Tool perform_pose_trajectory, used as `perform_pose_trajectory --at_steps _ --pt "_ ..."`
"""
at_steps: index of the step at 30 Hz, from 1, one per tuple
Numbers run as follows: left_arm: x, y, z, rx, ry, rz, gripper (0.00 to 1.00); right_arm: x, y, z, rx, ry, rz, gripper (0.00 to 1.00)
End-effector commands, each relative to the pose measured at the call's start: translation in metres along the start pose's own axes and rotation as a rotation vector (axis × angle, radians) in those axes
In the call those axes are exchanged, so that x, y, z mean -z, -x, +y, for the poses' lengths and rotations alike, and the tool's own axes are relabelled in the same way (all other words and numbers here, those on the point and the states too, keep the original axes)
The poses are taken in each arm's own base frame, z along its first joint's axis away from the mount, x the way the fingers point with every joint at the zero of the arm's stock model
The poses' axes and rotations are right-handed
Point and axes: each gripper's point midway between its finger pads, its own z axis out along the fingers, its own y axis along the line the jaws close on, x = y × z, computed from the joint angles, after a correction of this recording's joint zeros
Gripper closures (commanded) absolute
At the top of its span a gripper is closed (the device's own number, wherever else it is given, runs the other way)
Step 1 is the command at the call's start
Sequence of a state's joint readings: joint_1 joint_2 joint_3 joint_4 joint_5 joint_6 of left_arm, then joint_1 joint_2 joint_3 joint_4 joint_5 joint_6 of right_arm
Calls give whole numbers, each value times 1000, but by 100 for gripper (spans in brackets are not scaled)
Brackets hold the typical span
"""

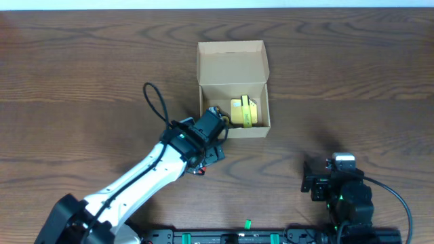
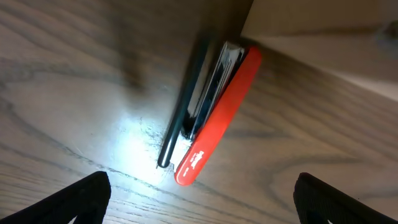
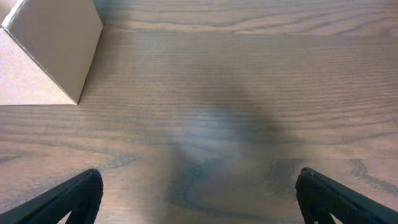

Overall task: Pack container
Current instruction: 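Move the left gripper down toward the red stapler, then close the left gripper around the red stapler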

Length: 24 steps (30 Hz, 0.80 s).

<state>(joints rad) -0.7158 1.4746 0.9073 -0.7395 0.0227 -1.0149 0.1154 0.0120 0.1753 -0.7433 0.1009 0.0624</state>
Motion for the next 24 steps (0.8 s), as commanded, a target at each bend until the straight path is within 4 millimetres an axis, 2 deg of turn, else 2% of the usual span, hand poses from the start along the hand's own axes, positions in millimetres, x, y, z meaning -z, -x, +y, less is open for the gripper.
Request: perform_pose_trajectory --at_steps 1,11,17,24 --pt "-10 -7 6 7 43 20 5 -2 -5 -1 12 -3 10 1" --pt "-18 -8 14 27 83 17 5 -2 -5 -1 12 -3 10 1" --pt "-35 -13 21 36 68 12 5 -2 -5 -1 12 -3 10 1" --pt "-41 -11 17 37 38 -7 4 -2 -5 -1 12 -3 10 1"
